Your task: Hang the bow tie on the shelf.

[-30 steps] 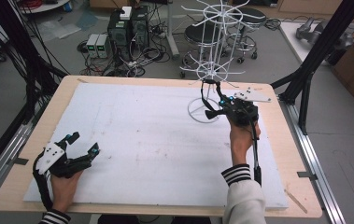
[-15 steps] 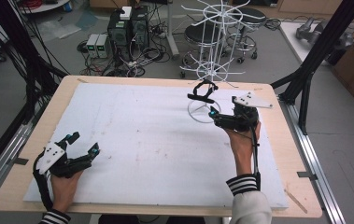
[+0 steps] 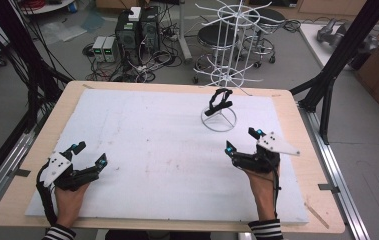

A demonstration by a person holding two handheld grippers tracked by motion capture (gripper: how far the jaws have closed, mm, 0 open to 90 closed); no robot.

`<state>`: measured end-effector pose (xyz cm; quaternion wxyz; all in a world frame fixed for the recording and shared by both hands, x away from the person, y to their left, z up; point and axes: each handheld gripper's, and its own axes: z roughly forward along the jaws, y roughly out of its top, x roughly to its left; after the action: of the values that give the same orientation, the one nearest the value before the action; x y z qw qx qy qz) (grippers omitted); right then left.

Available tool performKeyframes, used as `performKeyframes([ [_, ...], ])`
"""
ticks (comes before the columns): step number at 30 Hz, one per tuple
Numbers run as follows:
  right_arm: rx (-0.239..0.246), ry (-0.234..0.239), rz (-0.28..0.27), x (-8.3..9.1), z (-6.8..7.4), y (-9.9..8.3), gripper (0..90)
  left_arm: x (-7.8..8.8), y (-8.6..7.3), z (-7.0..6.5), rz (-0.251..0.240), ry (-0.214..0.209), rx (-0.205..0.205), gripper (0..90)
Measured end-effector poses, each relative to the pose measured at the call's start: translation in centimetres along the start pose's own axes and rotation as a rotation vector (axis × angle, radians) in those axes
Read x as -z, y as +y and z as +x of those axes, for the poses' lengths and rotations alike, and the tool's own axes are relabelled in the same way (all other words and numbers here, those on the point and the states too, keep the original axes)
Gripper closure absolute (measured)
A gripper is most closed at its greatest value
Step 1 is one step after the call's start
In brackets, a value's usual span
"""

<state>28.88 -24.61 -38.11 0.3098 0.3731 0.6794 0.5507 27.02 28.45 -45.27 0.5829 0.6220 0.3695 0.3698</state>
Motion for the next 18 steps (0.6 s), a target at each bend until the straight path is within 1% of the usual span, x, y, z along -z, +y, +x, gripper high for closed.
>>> performKeyframes([
  [2,-0.016,-0.002,-0.027,0.5,0.5,-1.0,10.9,0.0,0.0,0.0,-0.001,0.000,0.001,15.5],
  [4,-0.021,0.002,-0.057,1.0,1.0,-2.0,10.9,0.0,0.0,0.0,0.000,0.000,0.000,15.5],
  [7,-0.008,0.000,-0.075,1.4,1.6,-3.1,10.9,0.0,0.0,0.0,0.000,0.000,0.000,15.5],
  [8,-0.005,-0.003,-0.071,1.6,1.8,-3.5,10.9,0.0,0.0,0.0,-0.001,0.000,0.001,15.5],
  [9,0.004,-0.008,-0.075,1.6,1.8,-3.7,10.9,0.0,0.0,0.0,-0.001,-0.001,0.001,15.5],
  [13,0.005,-0.020,-0.101,1.8,1.9,-5.0,10.9,0.0,0.0,0.0,-0.001,0.000,-0.002,15.4],
  [15,0.021,-0.021,-0.091,1.7,1.7,-5.3,10.9,0.0,0.0,0.0,-0.001,0.000,-0.003,15.4],
  [16,0.026,-0.034,-0.089,1.7,1.7,-5.4,10.9,0.0,0.0,0.0,-0.001,0.000,-0.003,15.5],
  [18,0.018,-0.042,-0.104,1.7,1.5,-5.8,10.9,0.0,0.0,0.0,0.000,0.000,-0.005,15.5],
])
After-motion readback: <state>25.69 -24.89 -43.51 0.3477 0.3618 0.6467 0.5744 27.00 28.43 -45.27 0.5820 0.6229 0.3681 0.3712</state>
